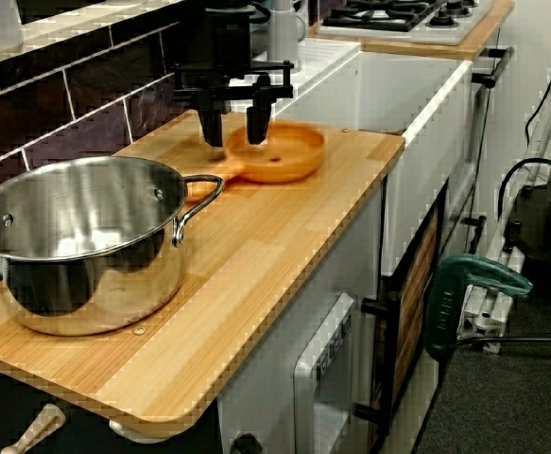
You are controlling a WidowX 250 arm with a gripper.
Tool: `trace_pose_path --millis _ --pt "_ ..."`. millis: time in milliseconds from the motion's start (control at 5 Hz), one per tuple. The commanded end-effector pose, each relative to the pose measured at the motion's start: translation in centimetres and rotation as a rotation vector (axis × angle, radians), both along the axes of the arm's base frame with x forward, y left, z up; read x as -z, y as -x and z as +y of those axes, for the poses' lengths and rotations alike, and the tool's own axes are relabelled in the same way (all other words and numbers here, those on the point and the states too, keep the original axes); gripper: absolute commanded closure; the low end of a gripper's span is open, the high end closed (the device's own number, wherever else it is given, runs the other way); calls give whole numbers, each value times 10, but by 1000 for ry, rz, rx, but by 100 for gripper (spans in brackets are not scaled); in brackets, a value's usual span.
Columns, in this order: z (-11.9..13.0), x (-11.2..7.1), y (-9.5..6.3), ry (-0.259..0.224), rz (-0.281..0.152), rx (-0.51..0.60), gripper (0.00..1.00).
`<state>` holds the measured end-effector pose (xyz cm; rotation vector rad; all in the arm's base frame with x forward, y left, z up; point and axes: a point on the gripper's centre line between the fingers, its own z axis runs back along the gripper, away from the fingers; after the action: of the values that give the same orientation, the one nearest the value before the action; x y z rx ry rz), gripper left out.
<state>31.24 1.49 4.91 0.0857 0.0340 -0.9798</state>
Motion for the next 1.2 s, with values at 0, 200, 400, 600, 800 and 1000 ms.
trace_pose_path --millis 0,200,400,600,800,1000 --pt "16 -20 1 20 -39 -35 0" --pt "20 -26 14 22 -33 -18 0" --pt "20 -29 27 37 -22 0 0" --pt "16 -30 43 40 -25 2 0" --pt "3 -22 63 49 -17 -95 0" --pt "-12 -21 69 30 -26 -98 0"
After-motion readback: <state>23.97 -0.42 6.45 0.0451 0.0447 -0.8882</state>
